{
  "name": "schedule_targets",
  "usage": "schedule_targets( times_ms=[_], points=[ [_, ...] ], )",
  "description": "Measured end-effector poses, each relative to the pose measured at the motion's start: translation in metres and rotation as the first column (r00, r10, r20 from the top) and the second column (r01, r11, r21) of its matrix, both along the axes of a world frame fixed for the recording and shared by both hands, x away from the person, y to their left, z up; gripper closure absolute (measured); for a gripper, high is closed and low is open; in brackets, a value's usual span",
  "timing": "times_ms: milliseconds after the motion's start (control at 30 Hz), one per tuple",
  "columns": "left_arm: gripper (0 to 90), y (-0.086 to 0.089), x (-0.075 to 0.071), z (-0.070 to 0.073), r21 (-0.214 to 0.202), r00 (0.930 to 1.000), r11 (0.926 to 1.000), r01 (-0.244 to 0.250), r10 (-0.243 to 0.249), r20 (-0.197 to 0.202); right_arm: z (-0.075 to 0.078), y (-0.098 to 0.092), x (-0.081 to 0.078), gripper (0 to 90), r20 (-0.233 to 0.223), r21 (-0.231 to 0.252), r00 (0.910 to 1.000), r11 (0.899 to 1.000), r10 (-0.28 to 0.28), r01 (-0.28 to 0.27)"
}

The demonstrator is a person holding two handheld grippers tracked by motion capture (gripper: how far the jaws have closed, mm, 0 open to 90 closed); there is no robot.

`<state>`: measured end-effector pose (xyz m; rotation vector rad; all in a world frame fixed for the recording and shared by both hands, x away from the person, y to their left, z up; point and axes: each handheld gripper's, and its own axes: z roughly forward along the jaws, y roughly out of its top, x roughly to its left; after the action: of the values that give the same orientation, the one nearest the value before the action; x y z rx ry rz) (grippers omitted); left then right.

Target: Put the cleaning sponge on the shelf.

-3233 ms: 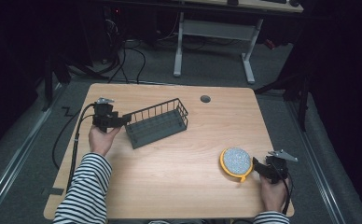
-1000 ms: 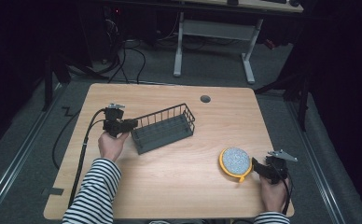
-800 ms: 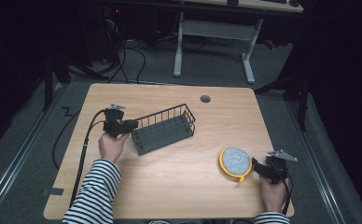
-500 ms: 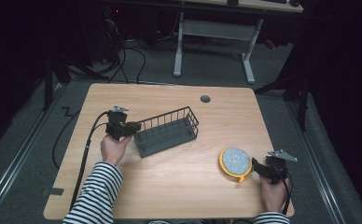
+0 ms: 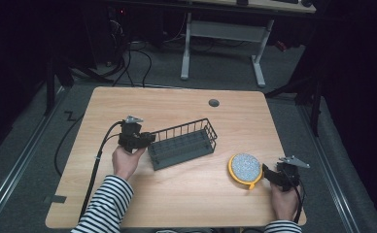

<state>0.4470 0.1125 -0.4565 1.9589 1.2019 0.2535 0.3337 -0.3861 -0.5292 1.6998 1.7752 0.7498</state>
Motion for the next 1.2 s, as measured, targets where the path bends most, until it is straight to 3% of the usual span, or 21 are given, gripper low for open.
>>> schedule_targets(
  times_ms=[267, 567, 700, 900, 1033, 1200],
  points=[
    [65.9, -0.004, -0.008, -0.002, -0.024, 1.0000, 0.9997, 0.008, -0.008, 0.002, 0.000, 0.000, 0.000, 39.0, 0.000, 0.000, 1.0000, 1.000, 0.000, 0.000],
    [64.2, -0.004, -0.010, 0.000, -0.011, 0.9998, 0.9998, 0.018, -0.018, 0.004, 0.000, 0.000, 0.000, 38.9, 0.000, 0.000, 1.0000, 1.000, 0.000, 0.000],
    [48.9, -0.003, -0.014, 0.004, -0.024, 0.9985, 0.9995, 0.021, -0.019, 0.051, 0.000, 0.000, 0.000, 38.9, 0.000, 0.000, 1.0000, 1.000, 0.000, 0.000],
    [35.8, 0.010, -0.022, 0.015, -0.013, 0.9960, 0.9999, 0.011, -0.009, 0.089, 0.000, 0.000, 0.000, 38.9, 0.000, 0.000, 1.0000, 1.000, 0.000, 0.000],
    [33.7, 0.024, -0.033, 0.019, -0.025, 0.9926, 0.9997, 0.003, 0.000, 0.121, 0.000, 0.000, 0.000, 38.9, 0.000, -0.001, 1.0000, 1.000, 0.000, 0.000],
    [32.9, 0.045, -0.048, 0.013, -0.032, 0.9900, 0.9988, -0.037, 0.041, 0.135, 0.000, 0.000, 0.000, 38.9, 0.000, -0.001, 1.0000, 1.000, 0.000, 0.000]
  ],
)
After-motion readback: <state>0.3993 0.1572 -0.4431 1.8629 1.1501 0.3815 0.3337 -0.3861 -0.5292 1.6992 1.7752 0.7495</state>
